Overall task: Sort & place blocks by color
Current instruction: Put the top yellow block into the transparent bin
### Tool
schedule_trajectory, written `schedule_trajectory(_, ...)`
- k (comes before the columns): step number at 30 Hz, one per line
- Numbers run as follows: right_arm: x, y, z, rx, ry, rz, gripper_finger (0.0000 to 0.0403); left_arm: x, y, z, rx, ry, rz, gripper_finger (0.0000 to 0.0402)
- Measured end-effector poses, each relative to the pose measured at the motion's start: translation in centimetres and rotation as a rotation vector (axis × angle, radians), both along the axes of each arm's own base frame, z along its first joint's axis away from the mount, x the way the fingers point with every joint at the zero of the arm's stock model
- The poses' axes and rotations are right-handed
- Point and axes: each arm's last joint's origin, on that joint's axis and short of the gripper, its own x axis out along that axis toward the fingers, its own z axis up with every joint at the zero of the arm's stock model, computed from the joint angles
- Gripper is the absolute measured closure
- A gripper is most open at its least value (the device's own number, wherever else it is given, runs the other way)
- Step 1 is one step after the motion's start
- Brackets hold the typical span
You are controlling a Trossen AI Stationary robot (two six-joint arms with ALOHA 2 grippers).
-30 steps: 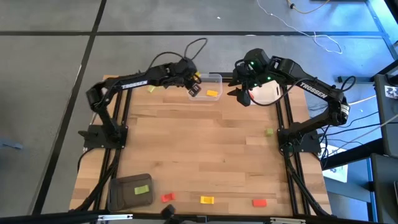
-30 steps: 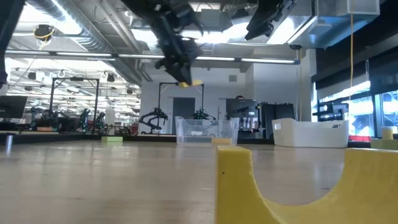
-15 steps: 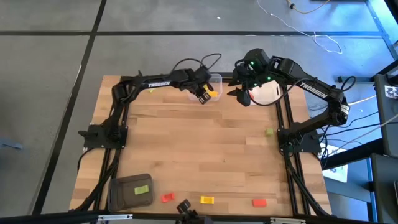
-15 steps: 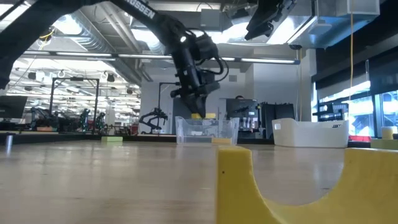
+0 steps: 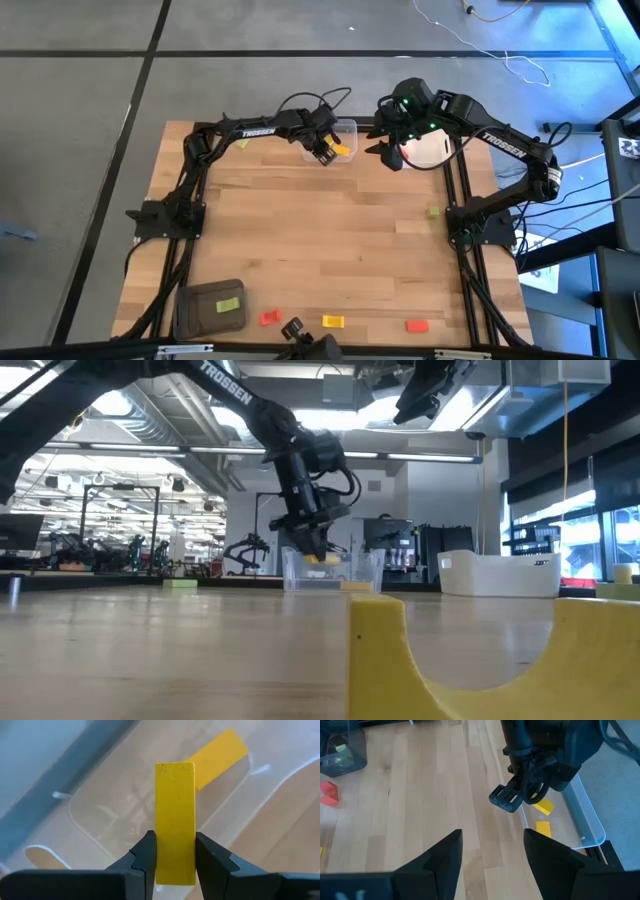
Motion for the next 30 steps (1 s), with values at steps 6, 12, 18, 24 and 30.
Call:
schedule_trajectory(6, 0.02, -0.02, 0.03, -0.002, -0.004, 0.0, 0.0191, -0.12, 0.15, -0.07, -0.028, -0.012, -0.009, 0.0293)
schedule_trajectory(12, 0.03, -0.01, 0.03, -0.002, -0.004, 0.0, 0.0191, -0.09, 0.11, -0.07, -0.036, -0.016, -0.017, 0.029)
schedule_trajectory(18, 0.03, -0.01, 0.03, -0.002, -0.004, 0.0, 0.0191, -0.1, 0.1, -0.07, -0.037, -0.016, -0.016, 0.0288)
schedule_trajectory(24, 0.03, -0.01, 0.03, -0.002, -0.004, 0.0, 0.0191, -0.41, 0.05, -0.23, -0.057, 0.012, -0.011, 0.0279)
schedule_trajectory(30, 0.03, -0.01, 0.03, -0.002, -0.004, 0.0, 0.0191, -0.6, 0.23, -0.27, -0.106, -0.008, 0.026, 0.0275)
